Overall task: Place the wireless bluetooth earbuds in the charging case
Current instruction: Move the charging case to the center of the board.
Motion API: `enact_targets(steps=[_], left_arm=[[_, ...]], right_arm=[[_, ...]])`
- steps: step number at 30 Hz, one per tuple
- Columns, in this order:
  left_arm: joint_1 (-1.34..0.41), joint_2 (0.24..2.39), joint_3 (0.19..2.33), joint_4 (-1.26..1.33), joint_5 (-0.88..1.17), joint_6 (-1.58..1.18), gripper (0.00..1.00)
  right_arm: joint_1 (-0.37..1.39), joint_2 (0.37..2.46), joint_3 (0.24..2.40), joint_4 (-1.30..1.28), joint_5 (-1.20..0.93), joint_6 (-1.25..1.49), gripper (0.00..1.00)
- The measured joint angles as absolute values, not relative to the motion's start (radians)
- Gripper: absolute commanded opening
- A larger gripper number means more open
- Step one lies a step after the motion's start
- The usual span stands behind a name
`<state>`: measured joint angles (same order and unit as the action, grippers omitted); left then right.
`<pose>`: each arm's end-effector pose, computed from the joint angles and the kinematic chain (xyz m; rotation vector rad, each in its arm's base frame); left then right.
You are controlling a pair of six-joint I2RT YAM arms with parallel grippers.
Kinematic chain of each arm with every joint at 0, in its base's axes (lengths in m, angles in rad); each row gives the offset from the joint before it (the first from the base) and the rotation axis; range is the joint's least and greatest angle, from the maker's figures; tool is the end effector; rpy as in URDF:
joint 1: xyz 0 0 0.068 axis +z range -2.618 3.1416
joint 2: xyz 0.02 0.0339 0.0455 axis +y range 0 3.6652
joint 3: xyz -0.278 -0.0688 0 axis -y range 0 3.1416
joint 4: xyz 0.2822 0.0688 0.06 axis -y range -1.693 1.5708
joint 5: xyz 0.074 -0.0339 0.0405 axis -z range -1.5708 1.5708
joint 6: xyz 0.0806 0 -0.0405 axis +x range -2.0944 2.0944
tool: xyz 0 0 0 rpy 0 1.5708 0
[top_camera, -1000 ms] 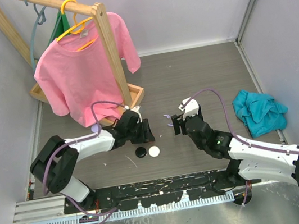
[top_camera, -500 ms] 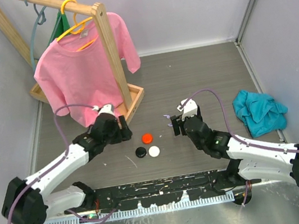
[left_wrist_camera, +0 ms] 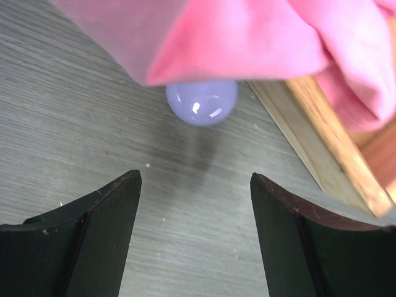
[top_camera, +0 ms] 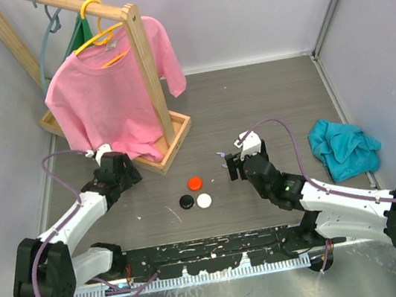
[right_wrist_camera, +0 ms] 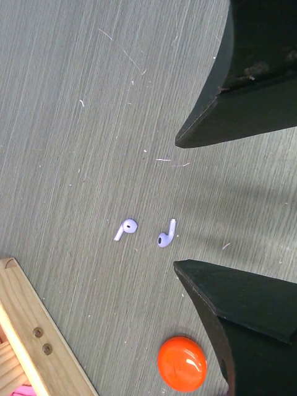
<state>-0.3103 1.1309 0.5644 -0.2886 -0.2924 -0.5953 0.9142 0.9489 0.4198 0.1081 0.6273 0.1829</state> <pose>0.2653 -0.0607 0.1501 -0.4669 2.3334 -0.0741 0.1956 0.1763 0.1919 -0.3014 1.8857 0.1141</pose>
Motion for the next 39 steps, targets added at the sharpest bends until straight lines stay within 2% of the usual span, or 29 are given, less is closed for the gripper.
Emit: enact_targets(steps=[15, 20, 30, 39], left_arm=[[-0.213, 1.353, 0.492, 0.096, -0.347, -0.673, 0.7], [-0.195, 1.404, 0.507, 0.167, -0.347, -0.682, 0.65], [-0.175, 1.419, 0.516, 0.166, -0.337, -0.741, 0.43], [-0.175, 1.305, 0.508, -0.027, -0.198, -0.76, 0.38]], right_arm=[[0.914, 0.938, 0.42, 0.105, 0.627, 0.183, 0.81], [0.914, 0.938, 0.42, 0.105, 0.627, 0.183, 0.81], [0.914, 0.945, 0.42, 0.105, 0.627, 0.183, 0.82], [0.914, 0.945, 0.42, 0.105, 0.627, 0.183, 0.82]])
